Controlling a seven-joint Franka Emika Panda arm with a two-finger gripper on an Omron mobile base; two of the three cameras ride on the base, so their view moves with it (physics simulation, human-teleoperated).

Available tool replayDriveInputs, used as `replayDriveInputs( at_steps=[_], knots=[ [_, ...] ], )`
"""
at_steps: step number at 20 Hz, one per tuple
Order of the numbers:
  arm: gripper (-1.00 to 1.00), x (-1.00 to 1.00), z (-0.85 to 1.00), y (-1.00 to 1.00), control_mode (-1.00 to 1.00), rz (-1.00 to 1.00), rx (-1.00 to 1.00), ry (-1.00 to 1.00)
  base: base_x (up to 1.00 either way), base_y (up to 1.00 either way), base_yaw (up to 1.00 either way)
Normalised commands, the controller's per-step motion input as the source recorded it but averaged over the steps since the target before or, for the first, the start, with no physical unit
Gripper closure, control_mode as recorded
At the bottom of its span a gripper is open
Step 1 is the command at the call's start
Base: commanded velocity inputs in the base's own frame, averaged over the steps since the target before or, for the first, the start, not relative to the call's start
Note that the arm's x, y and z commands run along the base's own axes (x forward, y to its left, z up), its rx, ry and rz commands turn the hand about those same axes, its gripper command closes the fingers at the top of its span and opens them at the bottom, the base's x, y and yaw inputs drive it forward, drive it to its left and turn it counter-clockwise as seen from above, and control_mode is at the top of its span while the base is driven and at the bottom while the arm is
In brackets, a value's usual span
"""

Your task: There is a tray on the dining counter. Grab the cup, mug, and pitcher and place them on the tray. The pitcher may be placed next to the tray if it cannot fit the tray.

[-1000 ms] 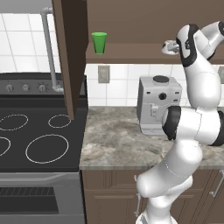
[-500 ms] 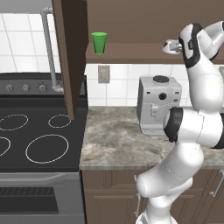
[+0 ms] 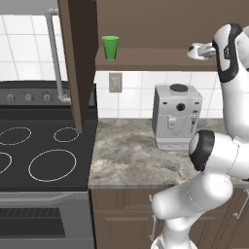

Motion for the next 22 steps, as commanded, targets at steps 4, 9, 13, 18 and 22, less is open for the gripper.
replayDriveInputs(
  at_steps=[4, 9, 13, 18, 22],
  knots=[
    [1.00, -0.72, 0.03, 0.12, -1.00, 0.04, 0.00, 0.00, 0.00, 0.00, 0.00],
    [1.00, -0.77, -0.01, 0.22, -1.00, 0.06, 0.00, -0.04, 0.00, 0.00, 0.00],
    [1.00, -0.77, -0.07, 0.31, -1.00, 0.13, 0.00, -0.08, 0.00, 0.00, 0.00],
    [1.00, -0.78, -0.10, 0.33, -1.00, 0.13, 0.00, -0.08, 0.00, 0.00, 0.00],
    [1.00, -0.71, -0.17, 0.31, -1.00, 0.14, 0.00, 0.00, 0.00, 0.00, 0.00]
  ],
)
